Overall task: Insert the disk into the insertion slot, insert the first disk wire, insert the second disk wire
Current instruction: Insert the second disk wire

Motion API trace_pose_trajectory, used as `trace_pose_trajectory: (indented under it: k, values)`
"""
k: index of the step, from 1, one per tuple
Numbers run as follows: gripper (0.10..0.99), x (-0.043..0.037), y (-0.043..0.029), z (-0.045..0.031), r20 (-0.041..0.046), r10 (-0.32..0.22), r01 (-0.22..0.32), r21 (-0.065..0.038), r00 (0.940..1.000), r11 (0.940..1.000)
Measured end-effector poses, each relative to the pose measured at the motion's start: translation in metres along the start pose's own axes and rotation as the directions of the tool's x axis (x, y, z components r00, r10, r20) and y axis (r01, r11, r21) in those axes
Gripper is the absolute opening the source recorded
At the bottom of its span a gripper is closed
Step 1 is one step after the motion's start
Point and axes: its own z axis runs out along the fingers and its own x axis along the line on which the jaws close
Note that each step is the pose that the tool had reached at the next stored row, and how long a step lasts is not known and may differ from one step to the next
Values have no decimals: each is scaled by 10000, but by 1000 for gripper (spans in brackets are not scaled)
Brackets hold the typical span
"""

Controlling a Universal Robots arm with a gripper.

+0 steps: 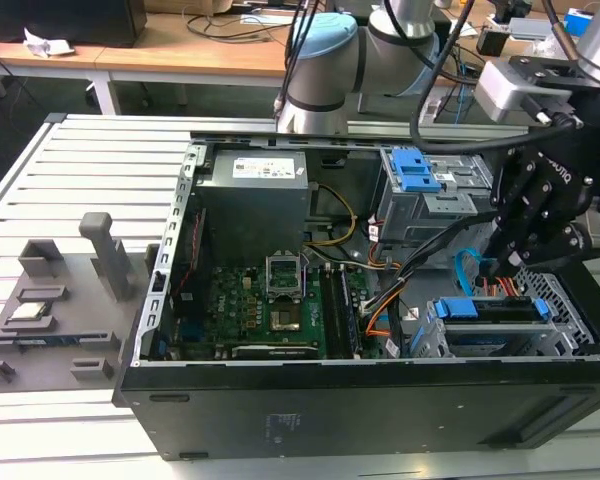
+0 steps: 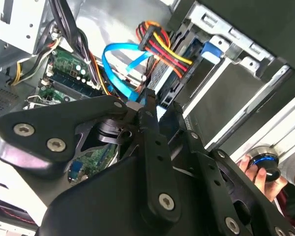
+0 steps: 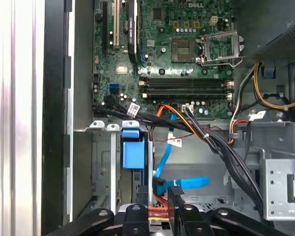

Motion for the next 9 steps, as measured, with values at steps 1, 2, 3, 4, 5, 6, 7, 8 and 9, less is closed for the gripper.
trace_pose_trajectory:
  k: [1,2,3,4,5,6,7,8,9]
  values:
    - [302,0,31,12,-24,1,-1,1,10000,10000]
    - [302,1,46,18,-37,2,-2,1,10000,10000]
    - [302,1,72,32,-71,3,-3,2,10000,10000]
    - [302,1,88,45,-93,4,-4,2,10000,10000]
    - [302,2,100,57,-116,6,-6,3,9999,10000]
    - [302,1,112,74,-155,9,-9,3,9999,10000]
    - [302,1,112,78,-180,10,-10,4,9998,10000]
    - [302,1,112,78,-185,10,-10,4,9998,10000]
    - [302,2,112,78,-190,10,-10,4,9998,10000]
